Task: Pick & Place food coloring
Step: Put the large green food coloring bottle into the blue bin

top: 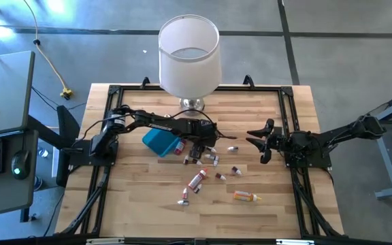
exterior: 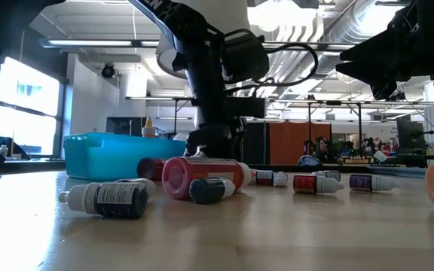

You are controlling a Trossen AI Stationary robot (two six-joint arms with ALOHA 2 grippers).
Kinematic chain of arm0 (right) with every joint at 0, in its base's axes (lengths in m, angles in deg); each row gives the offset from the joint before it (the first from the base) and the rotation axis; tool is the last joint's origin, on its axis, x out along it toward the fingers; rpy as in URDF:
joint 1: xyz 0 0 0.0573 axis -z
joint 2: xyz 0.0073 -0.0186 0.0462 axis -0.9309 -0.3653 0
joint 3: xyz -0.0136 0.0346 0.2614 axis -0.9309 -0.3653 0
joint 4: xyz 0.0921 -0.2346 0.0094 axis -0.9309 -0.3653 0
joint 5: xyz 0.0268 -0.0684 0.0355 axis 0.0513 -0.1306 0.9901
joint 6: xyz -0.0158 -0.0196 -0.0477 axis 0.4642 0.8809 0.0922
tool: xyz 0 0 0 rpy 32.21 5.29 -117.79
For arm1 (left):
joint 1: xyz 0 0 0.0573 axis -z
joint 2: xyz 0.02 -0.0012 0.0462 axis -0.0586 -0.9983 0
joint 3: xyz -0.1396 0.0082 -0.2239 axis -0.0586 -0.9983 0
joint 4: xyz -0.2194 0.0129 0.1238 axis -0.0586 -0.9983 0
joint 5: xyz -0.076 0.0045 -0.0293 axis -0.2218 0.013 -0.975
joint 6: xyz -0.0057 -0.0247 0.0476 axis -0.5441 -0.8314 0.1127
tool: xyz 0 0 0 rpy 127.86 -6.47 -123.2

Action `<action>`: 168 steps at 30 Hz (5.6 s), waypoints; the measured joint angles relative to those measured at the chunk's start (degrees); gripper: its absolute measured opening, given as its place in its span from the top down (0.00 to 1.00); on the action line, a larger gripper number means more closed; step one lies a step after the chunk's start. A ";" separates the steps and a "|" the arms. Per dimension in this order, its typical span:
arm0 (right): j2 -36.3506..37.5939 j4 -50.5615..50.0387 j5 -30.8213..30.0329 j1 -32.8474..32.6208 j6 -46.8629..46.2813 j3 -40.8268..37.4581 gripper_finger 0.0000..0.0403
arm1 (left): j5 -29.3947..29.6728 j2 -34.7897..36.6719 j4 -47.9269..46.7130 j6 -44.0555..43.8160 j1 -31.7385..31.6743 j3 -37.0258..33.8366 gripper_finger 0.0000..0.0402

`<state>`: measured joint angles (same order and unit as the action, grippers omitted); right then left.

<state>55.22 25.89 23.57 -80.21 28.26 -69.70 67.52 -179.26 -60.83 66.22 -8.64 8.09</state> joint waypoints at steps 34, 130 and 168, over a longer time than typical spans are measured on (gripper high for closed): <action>0.00 -0.03 0.24 0.00 -0.24 0.00 0.64 | 12.19 1.78 -37.60 -23.58 7.96 41.59 0.74; -41.28 14.75 7.80 0.00 10.62 23.72 0.64 | 1.81 35.75 90.39 -19.75 12.81 -49.32 0.73; -55.89 11.35 12.85 3.37 11.30 40.76 0.60 | 1.16 35.74 95.30 -19.43 12.81 -49.31 0.73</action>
<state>-0.67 37.24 36.42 -76.84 39.57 -28.94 68.67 -143.53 34.47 46.80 4.17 -41.22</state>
